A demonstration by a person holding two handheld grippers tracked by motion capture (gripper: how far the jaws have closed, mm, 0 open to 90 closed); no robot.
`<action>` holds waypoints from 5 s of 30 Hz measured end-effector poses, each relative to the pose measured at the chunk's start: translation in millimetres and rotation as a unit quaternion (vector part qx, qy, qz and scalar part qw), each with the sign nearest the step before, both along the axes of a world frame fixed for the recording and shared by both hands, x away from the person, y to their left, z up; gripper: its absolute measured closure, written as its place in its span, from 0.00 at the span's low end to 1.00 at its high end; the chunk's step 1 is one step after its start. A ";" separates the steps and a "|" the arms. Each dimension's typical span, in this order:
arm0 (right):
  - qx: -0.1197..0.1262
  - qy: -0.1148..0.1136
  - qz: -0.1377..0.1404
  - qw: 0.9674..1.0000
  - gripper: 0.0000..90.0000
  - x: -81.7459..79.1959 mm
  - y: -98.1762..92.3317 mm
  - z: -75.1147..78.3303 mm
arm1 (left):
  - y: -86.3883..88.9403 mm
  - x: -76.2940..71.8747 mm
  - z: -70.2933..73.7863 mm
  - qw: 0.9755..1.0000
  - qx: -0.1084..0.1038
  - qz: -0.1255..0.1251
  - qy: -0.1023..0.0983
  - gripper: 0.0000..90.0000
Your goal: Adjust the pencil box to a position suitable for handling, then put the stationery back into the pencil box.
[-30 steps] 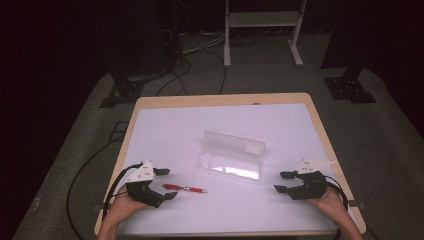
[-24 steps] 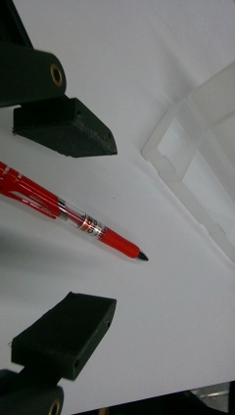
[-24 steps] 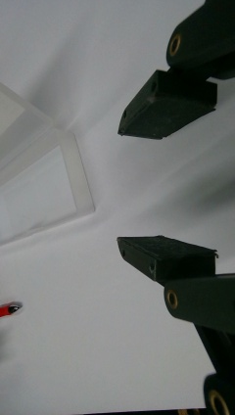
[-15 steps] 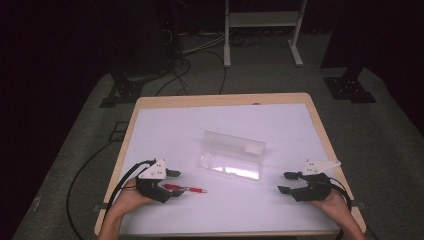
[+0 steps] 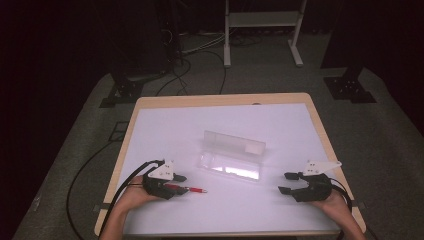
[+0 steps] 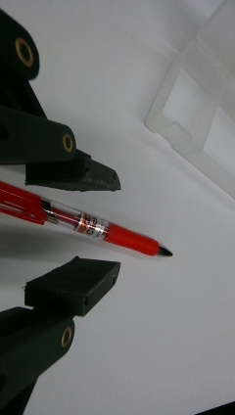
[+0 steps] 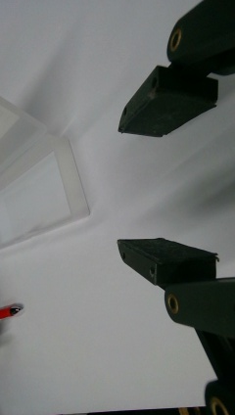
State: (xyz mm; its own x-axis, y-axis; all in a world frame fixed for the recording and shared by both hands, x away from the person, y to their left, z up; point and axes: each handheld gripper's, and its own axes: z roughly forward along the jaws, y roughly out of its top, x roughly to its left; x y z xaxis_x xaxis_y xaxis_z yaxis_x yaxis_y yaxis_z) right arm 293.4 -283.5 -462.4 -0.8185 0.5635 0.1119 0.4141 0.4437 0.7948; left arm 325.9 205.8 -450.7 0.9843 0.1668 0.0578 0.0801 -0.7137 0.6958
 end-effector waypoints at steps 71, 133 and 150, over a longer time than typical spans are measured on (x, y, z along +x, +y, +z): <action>0.019 -0.003 -0.022 1.000 0.39 2.1 -7.2 -1.1 | -31.0 20.5 49.1 0.999 -0.002 -0.046 -0.003 0.88; 0.008 -0.001 -0.024 1.000 0.31 0.0 -13.1 -6.3 | -132.7 93.2 51.6 0.994 -0.004 -0.107 -0.010 0.87; 0.012 -0.007 -0.027 1.000 0.31 -1.9 -15.2 -5.1 | -152.3 92.6 36.8 0.992 0.011 -0.123 -0.009 0.88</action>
